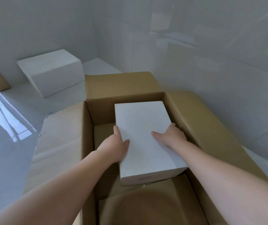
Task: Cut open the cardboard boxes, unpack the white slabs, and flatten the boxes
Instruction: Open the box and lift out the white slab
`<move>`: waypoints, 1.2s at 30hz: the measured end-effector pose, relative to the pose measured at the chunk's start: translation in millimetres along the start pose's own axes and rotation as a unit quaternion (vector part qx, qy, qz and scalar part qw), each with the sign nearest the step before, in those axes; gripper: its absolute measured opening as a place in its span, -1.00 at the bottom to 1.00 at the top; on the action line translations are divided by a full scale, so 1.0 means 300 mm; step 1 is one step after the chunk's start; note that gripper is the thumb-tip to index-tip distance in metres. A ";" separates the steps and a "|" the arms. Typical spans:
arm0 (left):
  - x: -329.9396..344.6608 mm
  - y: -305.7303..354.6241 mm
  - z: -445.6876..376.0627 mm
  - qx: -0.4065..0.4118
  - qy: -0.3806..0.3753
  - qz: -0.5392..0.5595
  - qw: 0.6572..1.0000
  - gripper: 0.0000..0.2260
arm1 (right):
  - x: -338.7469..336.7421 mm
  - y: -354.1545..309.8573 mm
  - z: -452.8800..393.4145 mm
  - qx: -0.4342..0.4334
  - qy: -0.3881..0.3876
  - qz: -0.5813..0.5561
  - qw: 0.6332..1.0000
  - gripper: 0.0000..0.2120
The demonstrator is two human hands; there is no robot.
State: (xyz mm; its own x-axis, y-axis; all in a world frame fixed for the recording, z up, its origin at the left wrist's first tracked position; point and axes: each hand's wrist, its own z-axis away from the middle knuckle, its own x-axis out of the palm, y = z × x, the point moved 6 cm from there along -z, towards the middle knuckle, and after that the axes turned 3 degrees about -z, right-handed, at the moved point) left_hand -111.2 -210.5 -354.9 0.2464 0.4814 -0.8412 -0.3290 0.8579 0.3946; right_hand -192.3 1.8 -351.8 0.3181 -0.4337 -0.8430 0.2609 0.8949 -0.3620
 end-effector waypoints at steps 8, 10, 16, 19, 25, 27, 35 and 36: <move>-0.006 -0.111 0.018 -0.102 0.071 0.073 0.990 -0.18 | 0.103 -0.029 -0.003 -0.088 -0.062 -0.189 0.976 -0.31; -0.002 -0.112 0.014 -0.091 0.073 0.080 0.990 -0.13 | 0.116 -0.031 -0.005 -0.090 -0.070 -0.205 0.972 -0.22; 0.006 -0.133 0.001 -0.110 0.078 0.200 0.971 0.05 | 0.131 -0.012 -0.027 -0.110 -0.095 -0.272 0.951 -0.16; 0.004 -0.135 -0.004 -0.098 0.105 0.209 0.967 -0.01 | 0.140 -0.004 -0.033 -0.116 -0.095 -0.287 0.946 -0.23; -0.034 -0.107 -0.009 -0.060 0.133 0.232 0.962 -0.13 | 0.094 0.000 -0.026 -0.142 -0.070 -0.290 0.944 -0.22; -0.073 -0.084 0.015 -0.050 0.137 0.239 0.960 -0.19 | 0.037 -0.014 0.002 -0.159 -0.058 -0.286 0.943 -0.18; -0.487 0.079 0.295 -0.043 0.108 0.255 0.960 -0.25 | -0.403 -0.183 0.344 -0.155 -0.033 -0.290 0.944 -0.26; -0.571 0.104 0.334 -0.041 0.102 0.252 0.961 -0.22 | -0.478 -0.223 0.399 -0.151 -0.033 -0.287 0.945 -0.27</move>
State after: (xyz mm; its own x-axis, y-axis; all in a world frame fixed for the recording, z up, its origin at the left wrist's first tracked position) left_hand -72.2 -248.4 -161.3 -0.1446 0.7799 -0.6090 -0.4333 0.5034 0.7476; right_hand -146.4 -8.5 -159.2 0.2615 -0.8538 -0.4503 0.1389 0.4949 -0.8578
